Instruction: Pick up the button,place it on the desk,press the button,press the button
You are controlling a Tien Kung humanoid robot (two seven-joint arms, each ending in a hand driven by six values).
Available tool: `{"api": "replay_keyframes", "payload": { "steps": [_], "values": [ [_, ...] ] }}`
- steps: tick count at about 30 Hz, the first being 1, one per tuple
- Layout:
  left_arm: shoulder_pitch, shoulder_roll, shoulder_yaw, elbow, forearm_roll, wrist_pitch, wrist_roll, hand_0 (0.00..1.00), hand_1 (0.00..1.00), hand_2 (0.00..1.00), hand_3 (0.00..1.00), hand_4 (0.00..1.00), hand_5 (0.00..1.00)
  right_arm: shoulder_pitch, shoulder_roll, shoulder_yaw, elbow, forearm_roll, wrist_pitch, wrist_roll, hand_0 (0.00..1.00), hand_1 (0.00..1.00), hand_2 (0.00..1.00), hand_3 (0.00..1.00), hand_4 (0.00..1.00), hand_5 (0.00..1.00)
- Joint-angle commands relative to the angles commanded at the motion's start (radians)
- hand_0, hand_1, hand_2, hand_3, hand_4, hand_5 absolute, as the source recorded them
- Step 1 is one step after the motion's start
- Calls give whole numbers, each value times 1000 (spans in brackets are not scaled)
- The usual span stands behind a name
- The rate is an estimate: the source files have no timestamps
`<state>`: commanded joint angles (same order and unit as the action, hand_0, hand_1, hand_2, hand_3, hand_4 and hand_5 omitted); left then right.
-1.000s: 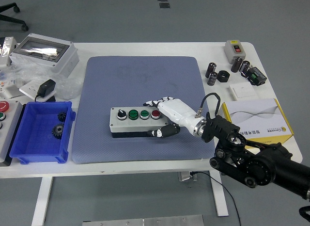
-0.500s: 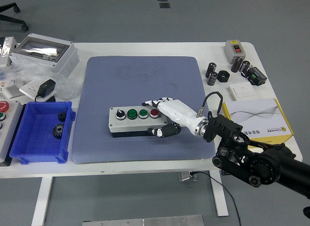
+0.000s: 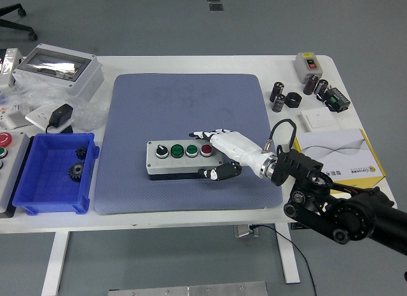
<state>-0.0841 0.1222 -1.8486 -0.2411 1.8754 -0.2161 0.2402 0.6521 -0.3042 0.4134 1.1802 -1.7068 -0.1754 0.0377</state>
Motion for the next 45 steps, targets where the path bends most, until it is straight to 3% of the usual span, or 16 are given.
{"api": "replay_keyframes", "payload": {
  "steps": [15,16,18,21,22,31,37,40,43,45],
  "values": [
    [0,3,-18,-9,17,-29,1,660,547,491,560,355,2,3,-9,34,22,-25,60,-18,976,907,951,998,571,89],
    [0,3,-19,-10,17,-31,2,660,545,489,559,346,2,3,-10,36,25,-27,64,-20,998,983,998,998,695,74],
    [-1,3,-20,-12,19,-34,7,660,545,489,559,346,2,3,-16,41,37,-32,73,-24,998,983,998,998,695,74],
    [-3,4,-22,-14,24,-39,10,660,545,489,559,346,2,5,-36,51,66,-27,94,-30,998,983,998,998,695,74],
    [-4,5,-24,-14,26,-41,10,658,545,487,560,347,2,4,-51,58,84,-17,106,-34,998,998,998,998,800,137],
    [-4,8,-23,-15,22,-46,8,658,542,486,560,338,2,-42,-210,194,263,152,253,-63,998,998,998,998,816,154],
    [-3,7,-20,-20,14,-45,17,659,542,484,558,340,2,-58,-225,299,275,300,336,-63,998,998,998,998,820,160],
    [-5,5,-20,-19,9,-43,17,659,542,482,557,339,2,-56,-225,301,275,327,294,-104,998,998,998,998,807,163],
    [-5,5,-17,-19,1,-38,18,659,542,482,557,339,2,-46,-230,259,303,247,226,-172,998,998,998,998,807,163],
    [-2,5,-12,-21,-8,-35,25,659,542,482,557,339,2,-31,-231,239,330,194,255,-223,998,998,998,998,807,163]
  ]
}}
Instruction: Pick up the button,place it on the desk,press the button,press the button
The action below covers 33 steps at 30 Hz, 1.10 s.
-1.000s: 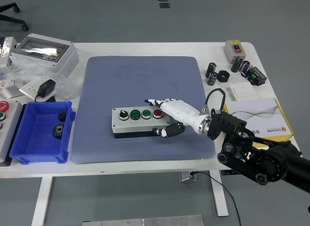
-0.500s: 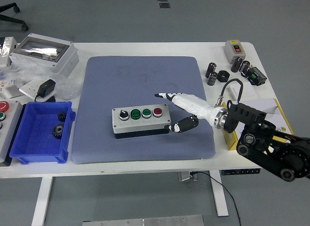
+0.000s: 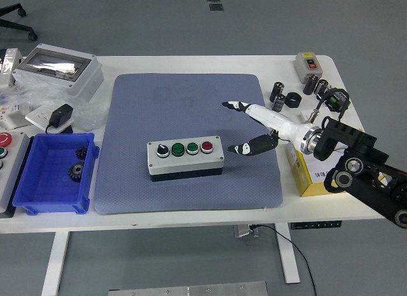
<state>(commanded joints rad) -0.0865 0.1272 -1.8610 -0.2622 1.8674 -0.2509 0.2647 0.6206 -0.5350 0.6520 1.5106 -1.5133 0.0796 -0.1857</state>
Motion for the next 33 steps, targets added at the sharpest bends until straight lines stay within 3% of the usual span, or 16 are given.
{"api": "replay_keyframes", "payload": {
  "steps": [1,6,7,12,13,18,19,23,33],
  "values": [
    [1,0,3,-2,-5,2,5,659,542,479,557,340,2,9,1,-7,12,-24,23,-25,998,998,998,998,788,272],
    [5,2,10,-8,-19,8,19,659,542,479,557,340,2,60,18,9,54,-46,159,-149,998,998,998,998,788,272],
    [5,3,10,-8,-20,8,19,659,544,478,558,349,2,72,23,13,60,-41,182,-166,301,411,512,876,355,432],
    [3,5,9,-9,-20,9,18,659,544,478,558,349,2,137,55,-5,57,-22,285,-211,301,411,512,876,355,432],
    [3,6,9,-9,-20,8,18,660,545,481,560,353,2,148,64,-15,51,-18,295,-214,113,198,267,830,202,199],
    [2,8,11,-11,-22,8,23,660,545,481,560,353,2,191,123,-81,0,-11,308,-221,113,198,267,830,202,199],
    [2,9,11,-11,-22,9,24,660,546,481,560,354,2,195,134,-90,-10,-12,307,-222,62,137,233,838,192,122],
    [3,10,11,-12,-21,9,25,660,546,481,560,354,2,204,167,-105,-37,-20,299,-223,62,137,233,838,192,122],
    [4,10,10,-12,-20,6,26,660,547,479,559,358,2,206,191,-119,-59,-26,281,-218,36,105,206,838,210,95]
  ]
}}
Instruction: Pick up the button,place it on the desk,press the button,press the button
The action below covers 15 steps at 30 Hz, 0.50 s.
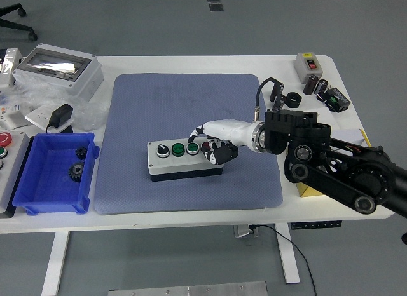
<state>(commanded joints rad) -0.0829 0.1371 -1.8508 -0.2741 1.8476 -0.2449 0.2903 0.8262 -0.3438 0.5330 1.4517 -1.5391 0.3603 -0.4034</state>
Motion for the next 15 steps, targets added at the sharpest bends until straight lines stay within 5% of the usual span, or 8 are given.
{"api": "replay_keyframes", "payload": {
  "steps": [15],
  "values": [
    [-3,-2,-4,4,5,-3,-11,661,547,478,558,352,2,-8,-4,-34,-9,-25,23,-35,35,95,196,833,220,78]
  ]
}}
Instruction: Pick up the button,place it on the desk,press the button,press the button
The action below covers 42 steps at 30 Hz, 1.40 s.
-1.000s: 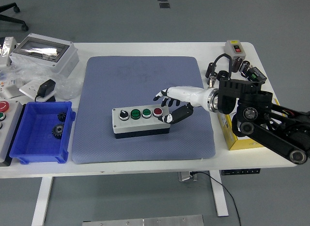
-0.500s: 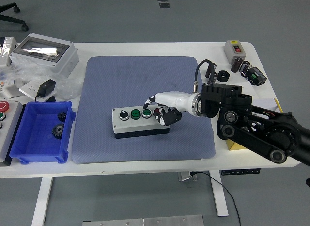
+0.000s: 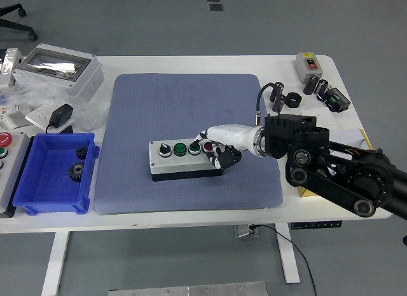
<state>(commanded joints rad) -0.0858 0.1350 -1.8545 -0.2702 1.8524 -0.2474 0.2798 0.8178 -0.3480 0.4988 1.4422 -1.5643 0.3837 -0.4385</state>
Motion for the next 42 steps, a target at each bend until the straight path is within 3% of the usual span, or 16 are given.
{"api": "replay_keyframes", "payload": {
  "steps": [6,14,17,21,24,25,30,31,35,36,37,42],
  "values": [
    [1,-1,0,1,-1,1,-4,661,546,476,558,351,2,-11,-8,32,12,5,-26,33,36,93,194,820,214,74],
    [8,-3,12,2,-18,8,-2,661,546,477,558,354,2,-127,-62,243,75,176,34,179,42,90,191,795,217,70],
    [11,-4,17,1,-22,11,-1,661,546,477,558,354,2,-195,-59,346,85,233,15,241,42,90,191,795,217,70],
    [10,-5,18,6,-16,19,-6,661,547,476,558,355,2,-284,-41,467,92,254,-78,324,62,109,204,775,198,83],
    [8,-6,23,17,-2,46,-11,661,547,476,558,355,2,-363,-14,568,69,291,-184,405,62,109,204,775,198,83],
    [8,-7,25,21,2,56,-13,661,547,476,557,353,2,-386,-4,596,56,309,-219,431,166,296,476,837,474,316],
    [7,-12,25,33,17,90,-21,661,547,476,557,353,2,-509,48,733,-39,429,-399,588,166,296,476,837,474,316],
    [6,-13,25,33,18,93,-21,661,545,473,555,346,2,-530,56,754,-52,450,-426,616,388,436,576,785,582,388],
    [4,-18,23,28,23,100,-8,661,545,473,555,346,2,-618,81,829,-93,539,-529,726,388,436,576,785,582,388],
    [4,-19,21,27,24,102,-5,661,545,473,555,346,2,-639,85,838,-100,560,-551,752,388,436,576,785,582,388],
    [4,-20,20,27,26,104,-4,661,543,473,555,342,2,-656,89,843,-104,575,-567,773,528,630,656,735,615,393],
    [5,-22,17,25,35,108,3,661,543,473,555,342,2,-697,104,849,-116,595,-607,855,528,630,656,735,615,393]
  ]
}}
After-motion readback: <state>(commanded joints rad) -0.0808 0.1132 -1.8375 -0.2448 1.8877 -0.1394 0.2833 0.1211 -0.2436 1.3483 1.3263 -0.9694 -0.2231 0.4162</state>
